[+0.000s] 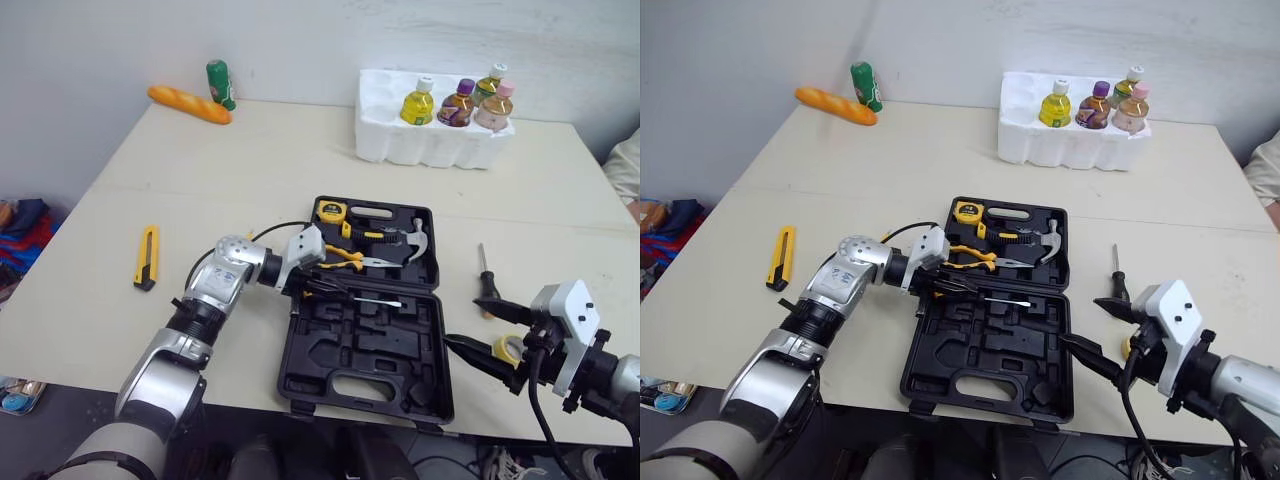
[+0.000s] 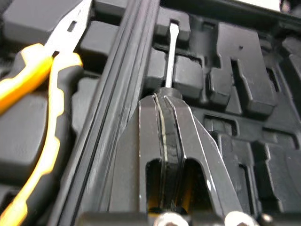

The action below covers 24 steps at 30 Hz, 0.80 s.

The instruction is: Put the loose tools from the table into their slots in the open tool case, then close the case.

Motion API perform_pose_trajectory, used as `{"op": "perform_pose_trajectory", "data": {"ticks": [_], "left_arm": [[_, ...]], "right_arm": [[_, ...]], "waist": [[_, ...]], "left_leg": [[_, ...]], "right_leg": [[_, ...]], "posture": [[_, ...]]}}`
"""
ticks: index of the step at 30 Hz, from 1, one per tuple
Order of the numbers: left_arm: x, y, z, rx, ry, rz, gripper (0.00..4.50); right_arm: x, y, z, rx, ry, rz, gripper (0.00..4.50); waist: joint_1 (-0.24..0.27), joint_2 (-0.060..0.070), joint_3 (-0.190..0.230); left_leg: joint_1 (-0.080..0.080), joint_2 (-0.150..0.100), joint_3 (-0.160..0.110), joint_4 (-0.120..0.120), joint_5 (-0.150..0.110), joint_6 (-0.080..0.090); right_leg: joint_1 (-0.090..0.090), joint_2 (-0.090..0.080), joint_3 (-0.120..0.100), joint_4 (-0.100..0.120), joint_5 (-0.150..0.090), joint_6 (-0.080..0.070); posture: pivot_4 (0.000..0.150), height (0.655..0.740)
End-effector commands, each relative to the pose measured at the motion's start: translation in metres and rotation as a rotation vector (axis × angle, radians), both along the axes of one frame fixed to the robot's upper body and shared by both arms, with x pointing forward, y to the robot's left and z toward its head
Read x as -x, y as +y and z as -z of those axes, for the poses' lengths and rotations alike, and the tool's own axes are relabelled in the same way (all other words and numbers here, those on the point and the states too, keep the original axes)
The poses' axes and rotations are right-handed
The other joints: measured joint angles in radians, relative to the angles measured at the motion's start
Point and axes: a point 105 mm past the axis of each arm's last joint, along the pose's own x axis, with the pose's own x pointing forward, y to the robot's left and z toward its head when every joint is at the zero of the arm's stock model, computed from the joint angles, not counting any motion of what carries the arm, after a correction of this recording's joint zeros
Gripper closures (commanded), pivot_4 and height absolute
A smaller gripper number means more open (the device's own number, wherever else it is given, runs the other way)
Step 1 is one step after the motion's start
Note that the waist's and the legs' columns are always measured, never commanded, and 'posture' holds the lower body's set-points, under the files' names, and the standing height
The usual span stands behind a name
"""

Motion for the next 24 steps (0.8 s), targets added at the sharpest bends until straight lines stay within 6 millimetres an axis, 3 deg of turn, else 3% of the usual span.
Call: {"op": "perform_pose_trajectory", "data": {"ticks": [1,9,16,20,24], "left_arm": [[0.007,0.002,0.023,-0.116,0.009,0.050,4.49],[0.005,0.002,0.054,-0.279,-0.017,0.039,4.49],[0.009,0.010,0.073,-0.398,-0.018,0.064,4.49],[0.007,0.009,0.074,-0.390,-0.020,0.061,4.49],[0.004,0.002,0.058,-0.280,0.016,0.027,4.49]], "right_arm": [[0.003,0.002,-0.008,0.021,-0.058,0.007,0.00],[0.012,0.004,-0.005,0.026,-0.055,0.042,0.00],[0.019,0.002,-0.001,0.029,-0.041,0.071,0.00],[0.019,0.003,0.001,0.029,-0.041,0.073,0.00],[0.016,0.001,0.002,0.036,-0.045,0.080,0.00]], "waist": [[-0.001,0.000,0.000],[0.003,0.000,0.000],[0.000,0.001,-0.006],[0.000,0.004,-0.014],[0.001,0.005,-0.015]], "left_leg": [[0.001,0.000,0.000,0.000,0.000,0.000],[0.008,-0.001,0.000,0.000,-0.003,0.006],[0.012,0.000,-0.003,-0.002,-0.005,0.011],[0.012,0.000,-0.003,-0.003,-0.006,0.013],[0.012,-0.001,-0.003,-0.003,-0.007,0.014]], "right_leg": [[0.000,0.000,0.000,0.000,0.000,0.000],[0.009,-0.001,0.000,0.001,0.000,0.000],[0.026,-0.004,-0.002,-0.015,0.001,-0.003],[0.030,-0.004,-0.002,-0.023,0.001,-0.006],[0.031,-0.006,-0.002,-0.024,-0.001,-0.009]], "posture": [[0.150,0.7339],[0.150,0.7339],[0.150,0.7339],[0.150,0.7339],[0.150,0.7339]]}}
